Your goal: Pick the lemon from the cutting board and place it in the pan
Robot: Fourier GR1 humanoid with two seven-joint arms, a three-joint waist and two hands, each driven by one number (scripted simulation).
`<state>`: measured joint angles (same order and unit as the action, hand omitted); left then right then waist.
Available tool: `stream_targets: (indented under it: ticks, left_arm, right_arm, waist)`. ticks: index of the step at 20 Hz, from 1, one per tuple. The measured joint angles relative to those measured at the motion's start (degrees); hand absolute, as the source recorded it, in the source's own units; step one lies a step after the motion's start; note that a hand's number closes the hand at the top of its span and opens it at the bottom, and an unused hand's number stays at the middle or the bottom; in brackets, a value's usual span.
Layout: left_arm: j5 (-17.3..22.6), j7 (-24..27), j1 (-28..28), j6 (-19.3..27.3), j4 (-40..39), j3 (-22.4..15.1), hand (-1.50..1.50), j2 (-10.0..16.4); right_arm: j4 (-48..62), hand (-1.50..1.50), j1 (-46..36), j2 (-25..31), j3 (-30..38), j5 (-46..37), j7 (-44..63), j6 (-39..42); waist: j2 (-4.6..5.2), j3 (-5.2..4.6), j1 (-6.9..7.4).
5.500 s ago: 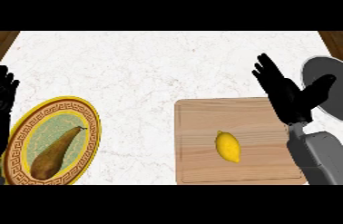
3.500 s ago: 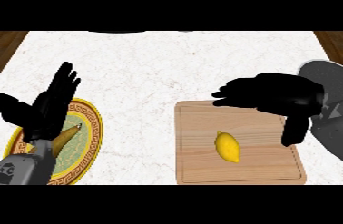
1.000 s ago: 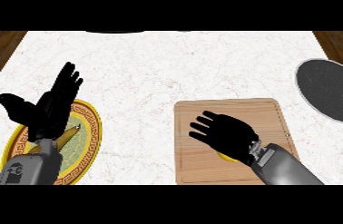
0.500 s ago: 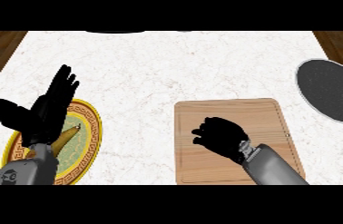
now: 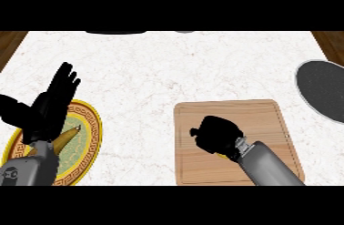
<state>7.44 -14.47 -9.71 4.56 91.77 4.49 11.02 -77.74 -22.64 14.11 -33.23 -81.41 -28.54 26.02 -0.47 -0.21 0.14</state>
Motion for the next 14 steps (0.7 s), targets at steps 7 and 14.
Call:
stream_targets:
  ticks: [7,14]
  left_arm:
    - [-0.47,0.44,-0.19,0.11,-0.81,0.59,0.0,-0.5]
    - [0.02,0.47,1.36,0.02,-0.24,2.16,0.0,0.54]
  right_arm:
    - [-1.39,1.5,2.31,-0.56,6.06,2.16,-0.28,-1.28]
    - [-4.6,1.5,7.78,-3.23,26.03,6.77,18.16,-3.29]
  waist:
    - [0.12,0.09,-0.51]
    - [-0.1,0.21,-3.04]
